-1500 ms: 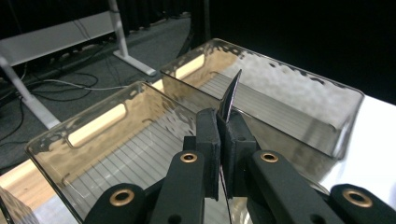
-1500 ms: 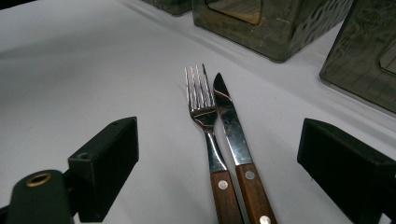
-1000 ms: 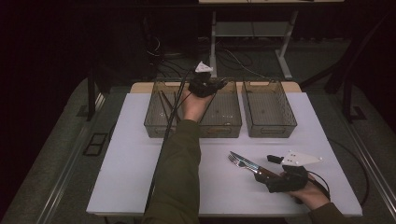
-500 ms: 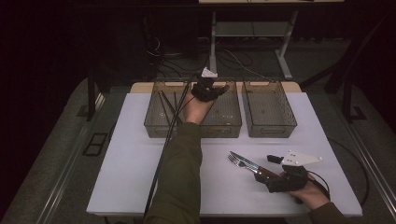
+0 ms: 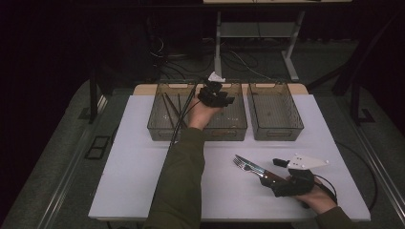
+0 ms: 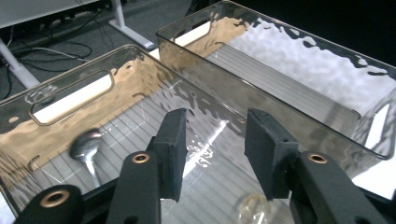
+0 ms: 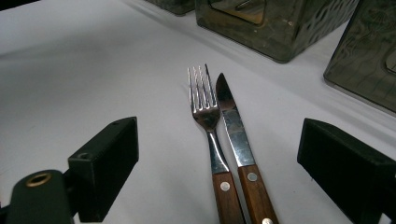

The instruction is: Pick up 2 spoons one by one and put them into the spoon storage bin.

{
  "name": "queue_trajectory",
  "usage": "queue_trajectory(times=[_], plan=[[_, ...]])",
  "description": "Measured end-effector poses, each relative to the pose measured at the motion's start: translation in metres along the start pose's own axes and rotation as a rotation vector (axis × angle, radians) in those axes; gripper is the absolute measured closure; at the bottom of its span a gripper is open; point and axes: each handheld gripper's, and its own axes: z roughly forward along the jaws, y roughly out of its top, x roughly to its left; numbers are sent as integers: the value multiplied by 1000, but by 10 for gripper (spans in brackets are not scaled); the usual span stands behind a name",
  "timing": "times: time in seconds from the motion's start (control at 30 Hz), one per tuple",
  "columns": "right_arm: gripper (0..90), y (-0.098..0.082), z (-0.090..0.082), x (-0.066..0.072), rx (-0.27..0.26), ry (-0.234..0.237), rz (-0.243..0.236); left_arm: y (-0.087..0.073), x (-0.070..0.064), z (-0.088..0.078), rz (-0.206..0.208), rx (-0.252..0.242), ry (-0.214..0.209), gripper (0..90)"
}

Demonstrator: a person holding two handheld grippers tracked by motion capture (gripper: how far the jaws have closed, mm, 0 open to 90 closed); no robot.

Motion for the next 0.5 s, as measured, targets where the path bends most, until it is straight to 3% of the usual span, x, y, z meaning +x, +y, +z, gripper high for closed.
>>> queue_trajectory(times=[0.17,0.2,0.5], plan=[[122,0,0,0,0,0,0,-4,-6,-7,6,-9,-18,515],[122,0,0,0,0,0,-1,-5,-7,-10,27,4,-19,509],[122,-1,0,-1,8,-6,-1,-12,-18,-33,58,5,-52,415]])
